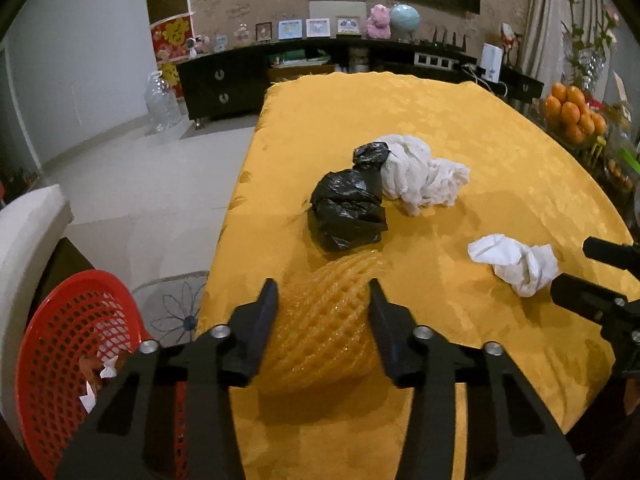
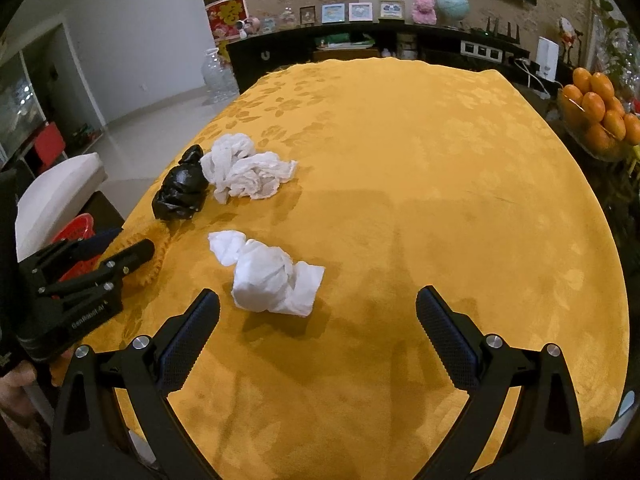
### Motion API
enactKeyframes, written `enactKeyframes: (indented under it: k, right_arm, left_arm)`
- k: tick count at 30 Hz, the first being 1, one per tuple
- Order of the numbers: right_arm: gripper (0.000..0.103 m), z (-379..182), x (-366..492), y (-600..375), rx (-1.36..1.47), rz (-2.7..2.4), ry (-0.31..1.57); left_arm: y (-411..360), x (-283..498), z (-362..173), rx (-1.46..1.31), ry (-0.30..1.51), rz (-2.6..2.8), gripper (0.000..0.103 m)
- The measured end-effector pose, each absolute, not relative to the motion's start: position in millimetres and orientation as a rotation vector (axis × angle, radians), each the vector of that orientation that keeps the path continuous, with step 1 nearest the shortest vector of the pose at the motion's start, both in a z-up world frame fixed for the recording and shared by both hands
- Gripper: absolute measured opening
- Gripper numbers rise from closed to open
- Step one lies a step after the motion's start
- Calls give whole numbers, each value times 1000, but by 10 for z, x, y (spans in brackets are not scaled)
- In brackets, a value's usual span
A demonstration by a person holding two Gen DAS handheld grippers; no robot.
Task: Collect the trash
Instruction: 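Grasp the yellow foam net with the left tool while the right tool grasps a white tissue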
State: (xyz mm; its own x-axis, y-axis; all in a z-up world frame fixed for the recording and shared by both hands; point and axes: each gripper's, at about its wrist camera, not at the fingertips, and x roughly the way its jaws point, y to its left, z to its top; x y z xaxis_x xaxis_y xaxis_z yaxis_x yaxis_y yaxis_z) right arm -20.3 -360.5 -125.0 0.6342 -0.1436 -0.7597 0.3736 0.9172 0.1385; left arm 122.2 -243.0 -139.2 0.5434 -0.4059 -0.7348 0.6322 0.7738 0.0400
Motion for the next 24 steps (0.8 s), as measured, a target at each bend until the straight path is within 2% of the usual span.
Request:
enactKeyframes:
  k: [5,8,24]
  right_arm:
    - [96,-1243,-204,-3605,300,-309,830]
    - [96,-1243,-203,-3609,303,-314,830]
    - [96,-1234,-78,-3463,230,-279,817]
  left_arm:
    - [-2350,1235,-1357,289,794,-639,28]
    - [-2314,1203,-1339,283,796,-651,25]
    - [-1909,1135,-921,148,747,-643,24]
